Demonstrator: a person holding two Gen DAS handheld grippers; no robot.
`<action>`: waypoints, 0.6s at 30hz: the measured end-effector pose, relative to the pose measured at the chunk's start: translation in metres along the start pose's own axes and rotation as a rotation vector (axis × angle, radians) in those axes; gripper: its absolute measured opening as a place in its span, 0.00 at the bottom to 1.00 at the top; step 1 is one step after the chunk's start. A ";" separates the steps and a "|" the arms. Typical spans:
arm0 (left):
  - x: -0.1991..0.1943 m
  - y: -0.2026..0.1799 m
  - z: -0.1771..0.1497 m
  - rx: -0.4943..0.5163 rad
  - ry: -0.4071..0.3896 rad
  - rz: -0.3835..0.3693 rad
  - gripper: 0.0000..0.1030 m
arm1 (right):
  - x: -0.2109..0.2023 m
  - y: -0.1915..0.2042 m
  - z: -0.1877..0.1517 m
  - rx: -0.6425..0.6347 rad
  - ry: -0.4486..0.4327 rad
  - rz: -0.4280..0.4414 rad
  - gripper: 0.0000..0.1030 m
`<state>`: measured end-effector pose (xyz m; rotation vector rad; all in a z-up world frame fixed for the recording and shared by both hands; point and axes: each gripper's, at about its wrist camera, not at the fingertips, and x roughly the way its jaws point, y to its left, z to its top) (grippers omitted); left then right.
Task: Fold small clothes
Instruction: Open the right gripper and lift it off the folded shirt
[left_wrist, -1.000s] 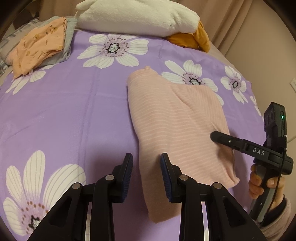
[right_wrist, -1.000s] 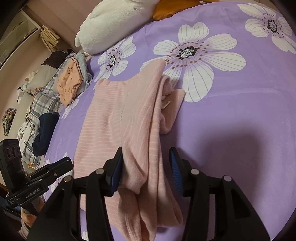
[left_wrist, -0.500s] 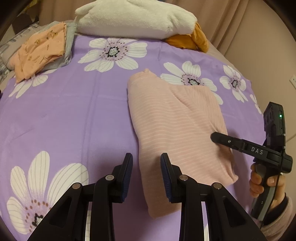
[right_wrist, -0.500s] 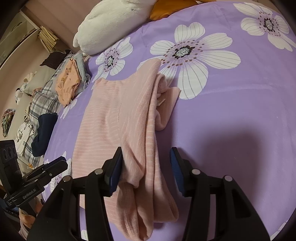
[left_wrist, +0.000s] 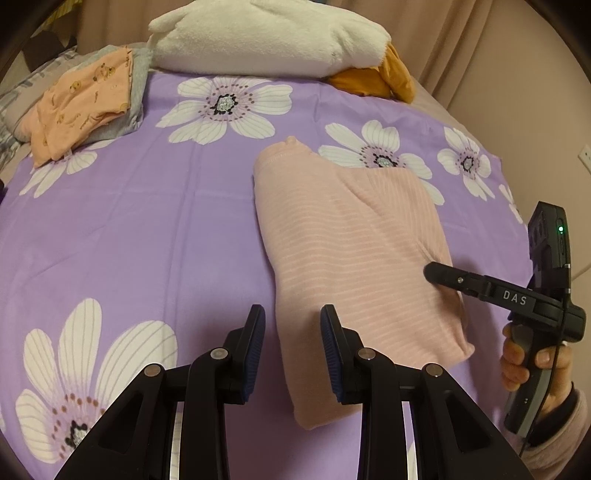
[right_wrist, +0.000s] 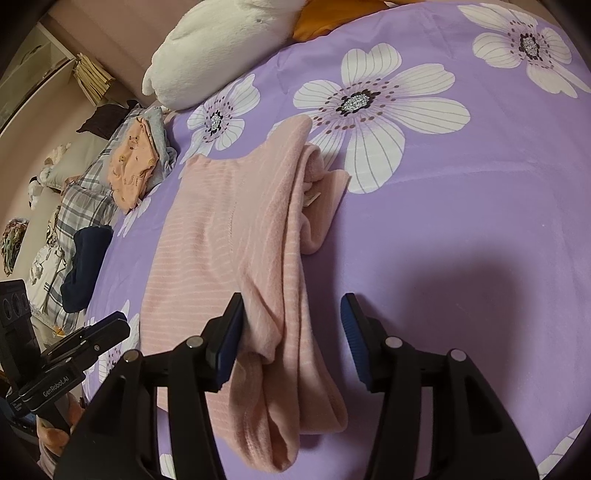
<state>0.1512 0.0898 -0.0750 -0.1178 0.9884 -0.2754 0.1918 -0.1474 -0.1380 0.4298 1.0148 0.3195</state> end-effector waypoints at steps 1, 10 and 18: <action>0.000 0.000 -0.001 0.002 0.000 0.002 0.30 | -0.001 0.000 0.000 -0.002 -0.001 -0.011 0.52; 0.000 0.000 -0.003 0.006 0.000 0.004 0.30 | -0.028 0.010 0.018 -0.072 -0.128 -0.209 0.54; 0.001 -0.001 -0.005 0.012 0.006 0.008 0.30 | -0.032 0.026 0.026 -0.134 -0.154 -0.064 0.45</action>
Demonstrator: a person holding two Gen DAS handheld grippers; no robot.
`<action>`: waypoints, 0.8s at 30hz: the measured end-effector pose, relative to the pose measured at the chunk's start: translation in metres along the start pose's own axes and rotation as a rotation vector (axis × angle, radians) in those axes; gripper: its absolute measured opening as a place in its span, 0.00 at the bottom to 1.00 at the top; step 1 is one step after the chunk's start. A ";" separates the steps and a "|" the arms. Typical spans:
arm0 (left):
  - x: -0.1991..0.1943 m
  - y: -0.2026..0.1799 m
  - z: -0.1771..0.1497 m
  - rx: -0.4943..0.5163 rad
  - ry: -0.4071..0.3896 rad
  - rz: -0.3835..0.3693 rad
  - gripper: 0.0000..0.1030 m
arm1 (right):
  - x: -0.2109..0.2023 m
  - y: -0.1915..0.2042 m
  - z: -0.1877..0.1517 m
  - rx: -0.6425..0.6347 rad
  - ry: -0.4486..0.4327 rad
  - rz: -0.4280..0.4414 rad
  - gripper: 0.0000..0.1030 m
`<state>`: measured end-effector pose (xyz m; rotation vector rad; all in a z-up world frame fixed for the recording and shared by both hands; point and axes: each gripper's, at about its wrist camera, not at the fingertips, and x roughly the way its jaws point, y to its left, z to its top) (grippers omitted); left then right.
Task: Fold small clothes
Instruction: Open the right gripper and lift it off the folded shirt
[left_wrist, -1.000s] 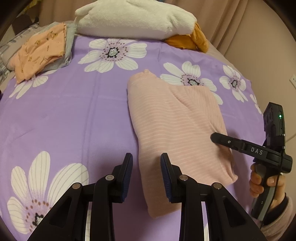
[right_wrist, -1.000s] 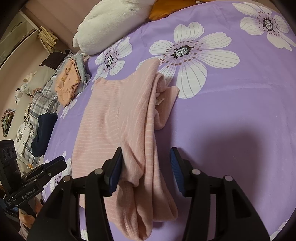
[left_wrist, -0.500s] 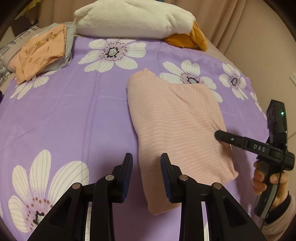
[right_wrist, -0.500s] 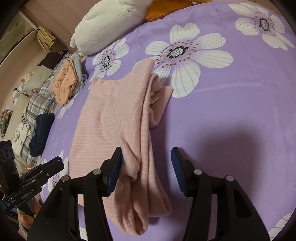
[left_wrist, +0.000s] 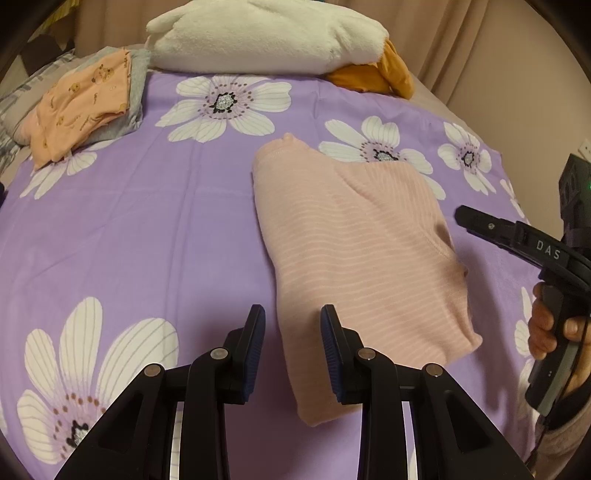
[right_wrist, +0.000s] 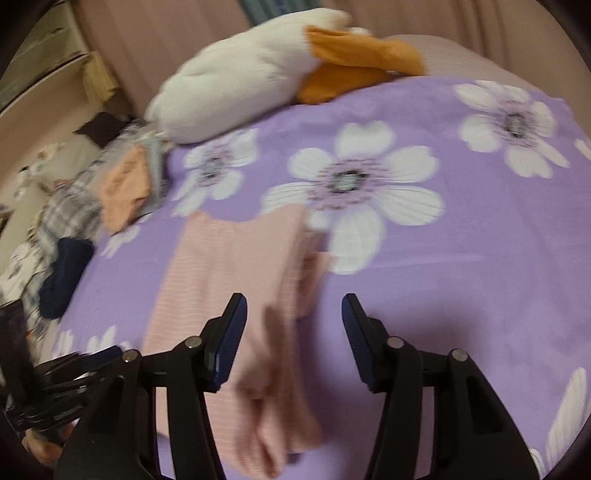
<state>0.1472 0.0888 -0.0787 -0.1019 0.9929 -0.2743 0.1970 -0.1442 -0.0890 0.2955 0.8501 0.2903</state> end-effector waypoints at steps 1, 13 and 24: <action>0.000 0.000 -0.001 0.000 0.003 0.002 0.30 | 0.005 0.003 -0.001 -0.009 0.011 0.019 0.42; -0.001 0.000 -0.008 0.001 0.011 0.005 0.30 | 0.035 -0.009 -0.010 0.077 0.116 -0.034 0.38; -0.008 -0.007 -0.015 0.011 0.015 0.001 0.30 | -0.001 0.019 -0.060 -0.113 0.136 0.006 0.29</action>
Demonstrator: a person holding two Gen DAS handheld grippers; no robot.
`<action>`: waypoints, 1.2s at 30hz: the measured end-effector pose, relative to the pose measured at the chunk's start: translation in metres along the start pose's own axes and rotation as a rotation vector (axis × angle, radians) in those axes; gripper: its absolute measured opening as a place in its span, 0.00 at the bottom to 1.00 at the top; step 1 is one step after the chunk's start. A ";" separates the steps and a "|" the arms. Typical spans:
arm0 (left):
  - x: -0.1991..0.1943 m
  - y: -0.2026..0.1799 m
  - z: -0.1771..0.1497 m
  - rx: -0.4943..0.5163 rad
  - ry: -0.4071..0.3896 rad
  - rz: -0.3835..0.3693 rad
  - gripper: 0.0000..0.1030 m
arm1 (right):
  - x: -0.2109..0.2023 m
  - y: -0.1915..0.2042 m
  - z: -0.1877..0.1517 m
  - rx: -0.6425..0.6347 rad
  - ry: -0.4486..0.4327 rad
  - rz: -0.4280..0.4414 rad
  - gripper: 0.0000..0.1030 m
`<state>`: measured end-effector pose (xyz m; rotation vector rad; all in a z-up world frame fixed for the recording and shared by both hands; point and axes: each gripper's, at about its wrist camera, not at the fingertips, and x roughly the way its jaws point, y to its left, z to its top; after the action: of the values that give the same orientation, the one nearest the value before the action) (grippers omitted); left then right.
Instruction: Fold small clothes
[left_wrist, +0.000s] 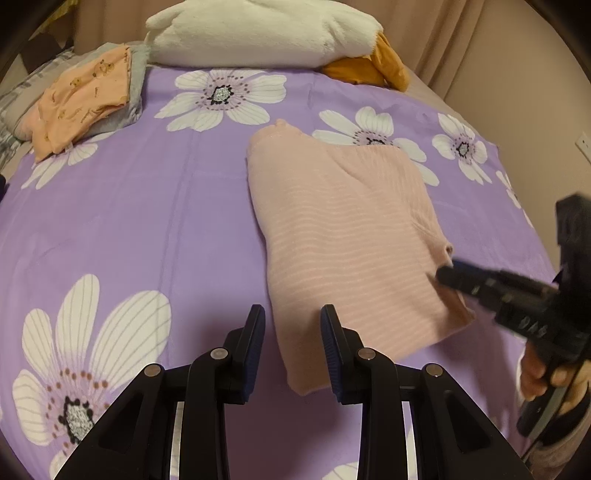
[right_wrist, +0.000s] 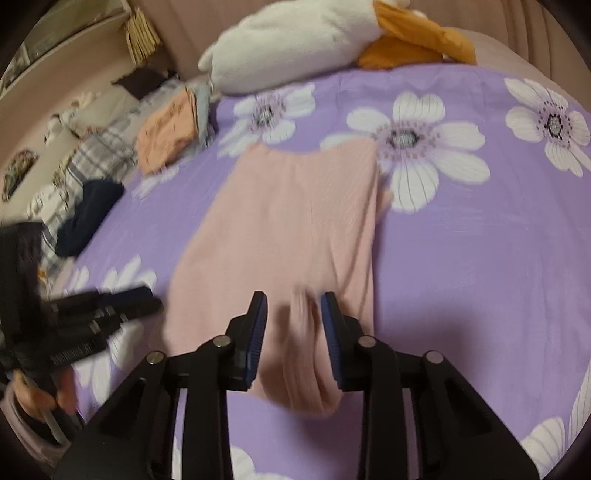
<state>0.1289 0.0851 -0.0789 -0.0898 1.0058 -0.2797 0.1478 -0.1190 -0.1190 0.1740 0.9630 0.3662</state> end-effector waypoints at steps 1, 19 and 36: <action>-0.002 -0.001 -0.001 0.000 -0.002 0.000 0.30 | 0.003 -0.004 -0.005 0.006 0.021 -0.016 0.29; -0.010 -0.012 -0.006 -0.005 -0.006 0.007 0.30 | -0.014 0.008 -0.019 0.005 0.006 0.030 0.34; -0.007 -0.017 -0.001 0.010 -0.021 0.009 0.51 | -0.011 0.011 -0.013 -0.007 0.005 0.026 0.38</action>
<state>0.1210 0.0711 -0.0704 -0.0789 0.9834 -0.2755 0.1290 -0.1127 -0.1143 0.1799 0.9646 0.3943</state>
